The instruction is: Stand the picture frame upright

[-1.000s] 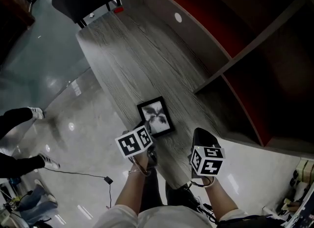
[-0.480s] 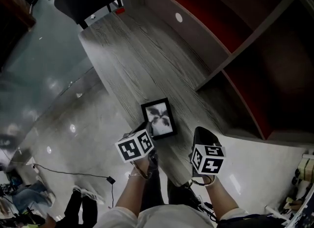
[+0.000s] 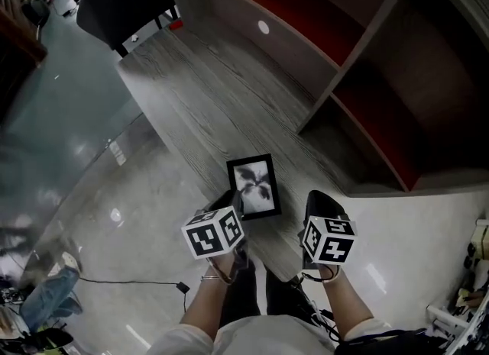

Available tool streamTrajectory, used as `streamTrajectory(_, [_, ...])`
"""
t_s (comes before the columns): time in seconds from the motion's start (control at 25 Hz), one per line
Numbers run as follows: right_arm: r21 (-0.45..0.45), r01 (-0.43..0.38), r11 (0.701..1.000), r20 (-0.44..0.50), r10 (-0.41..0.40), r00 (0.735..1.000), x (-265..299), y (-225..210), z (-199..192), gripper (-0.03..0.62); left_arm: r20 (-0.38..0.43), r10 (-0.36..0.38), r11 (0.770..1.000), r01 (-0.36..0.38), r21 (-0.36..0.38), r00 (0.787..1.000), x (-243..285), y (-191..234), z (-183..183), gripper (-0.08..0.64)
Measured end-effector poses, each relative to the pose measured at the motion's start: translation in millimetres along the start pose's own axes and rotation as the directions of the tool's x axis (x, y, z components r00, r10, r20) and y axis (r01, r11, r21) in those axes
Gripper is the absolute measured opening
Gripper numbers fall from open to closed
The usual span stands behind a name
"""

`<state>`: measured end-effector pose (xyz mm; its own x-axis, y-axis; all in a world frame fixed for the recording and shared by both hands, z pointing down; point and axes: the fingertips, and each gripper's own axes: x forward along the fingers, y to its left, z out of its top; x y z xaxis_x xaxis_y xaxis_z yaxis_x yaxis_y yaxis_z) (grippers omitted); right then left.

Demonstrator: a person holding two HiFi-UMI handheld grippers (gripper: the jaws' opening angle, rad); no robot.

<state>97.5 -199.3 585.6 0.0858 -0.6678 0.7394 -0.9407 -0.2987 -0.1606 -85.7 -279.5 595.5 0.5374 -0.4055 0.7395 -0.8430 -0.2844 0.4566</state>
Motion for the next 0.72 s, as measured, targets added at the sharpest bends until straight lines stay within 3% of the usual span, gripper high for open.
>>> streamTrajectory(0.24, [0.077, 0.072, 0.994, 0.041, -0.075, 0.996, -30, -13, -5, 0.031, -0.030, -0.084, 0.991, 0.087, 0.104, 0.996, -6, -31, 1, 0.074])
streamTrajectory(0.52, [0.137, 0.147, 0.980, 0.081, -0.159, 0.984, -67, -35, -14, 0.031, -0.062, -0.161, 0.963, 0.171, 0.208, 0.985, -12, -69, -8, 0.074])
streamTrajectory(0.72, [0.223, 0.215, 0.951, 0.101, -0.242, 0.965, -94, -58, -23, 0.031, -0.125, -0.204, 0.933, 0.231, 0.277, 0.971, -9, -93, -23, 0.074])
